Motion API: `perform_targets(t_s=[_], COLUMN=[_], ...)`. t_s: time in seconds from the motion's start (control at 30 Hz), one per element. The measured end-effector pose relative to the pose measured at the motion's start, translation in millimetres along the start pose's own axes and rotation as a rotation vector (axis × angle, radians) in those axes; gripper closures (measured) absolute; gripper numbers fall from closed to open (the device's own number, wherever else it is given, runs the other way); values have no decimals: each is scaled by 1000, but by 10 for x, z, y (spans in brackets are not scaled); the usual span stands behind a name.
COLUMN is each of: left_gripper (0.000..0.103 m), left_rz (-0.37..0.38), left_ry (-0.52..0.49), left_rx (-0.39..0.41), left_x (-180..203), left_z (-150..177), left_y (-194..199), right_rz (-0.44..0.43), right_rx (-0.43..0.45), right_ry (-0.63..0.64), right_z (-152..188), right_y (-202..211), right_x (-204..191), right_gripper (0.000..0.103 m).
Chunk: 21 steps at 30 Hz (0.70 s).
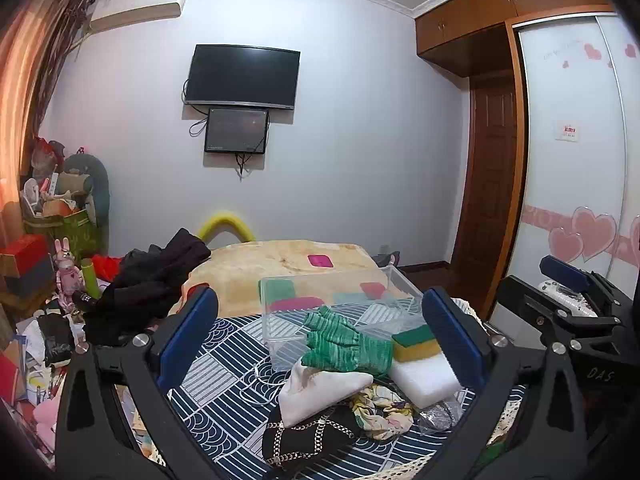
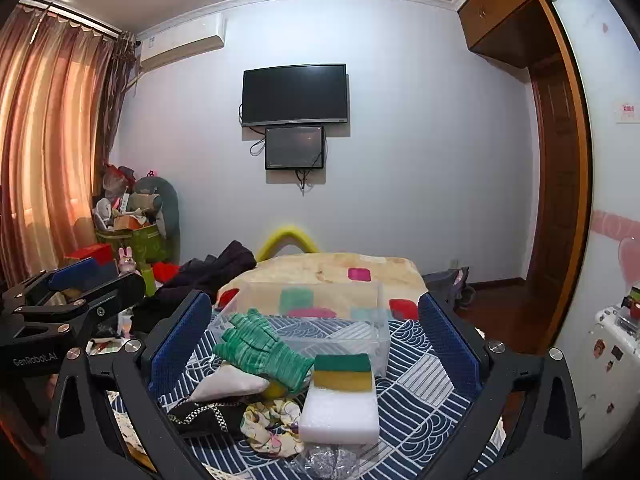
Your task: Organize soft objects
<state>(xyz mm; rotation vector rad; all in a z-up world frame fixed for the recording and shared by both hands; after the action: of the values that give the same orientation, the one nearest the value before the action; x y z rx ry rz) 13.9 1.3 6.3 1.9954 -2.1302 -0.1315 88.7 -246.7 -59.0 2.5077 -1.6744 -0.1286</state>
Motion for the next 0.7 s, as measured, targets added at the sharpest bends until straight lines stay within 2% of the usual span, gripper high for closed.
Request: perform_targets(t_s=[0.7], left_gripper=[0], left_rz=[5], left_ry=[3], left_rx=[-3], left_x=[14], left_z=[13], left_y=[-23], right_rz=[-1], right_rx=[6], right_ry=[-8], right_z=[-18], right_y=[30], right_x=[-1], right_gripper=[0])
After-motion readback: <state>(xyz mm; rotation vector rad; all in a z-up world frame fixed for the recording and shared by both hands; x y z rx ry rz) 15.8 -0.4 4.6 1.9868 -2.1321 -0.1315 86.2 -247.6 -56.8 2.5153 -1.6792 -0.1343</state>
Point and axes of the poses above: each gripper's, at about its wrist camera, not at the fingertips, and y roughly against the way its jaws point, x to its right, z to its underside, the point moved 2 cm from there along -y, roughly the way its jaws point, and after that the axes turned 3 degrees about z, right-handed, at the moved point
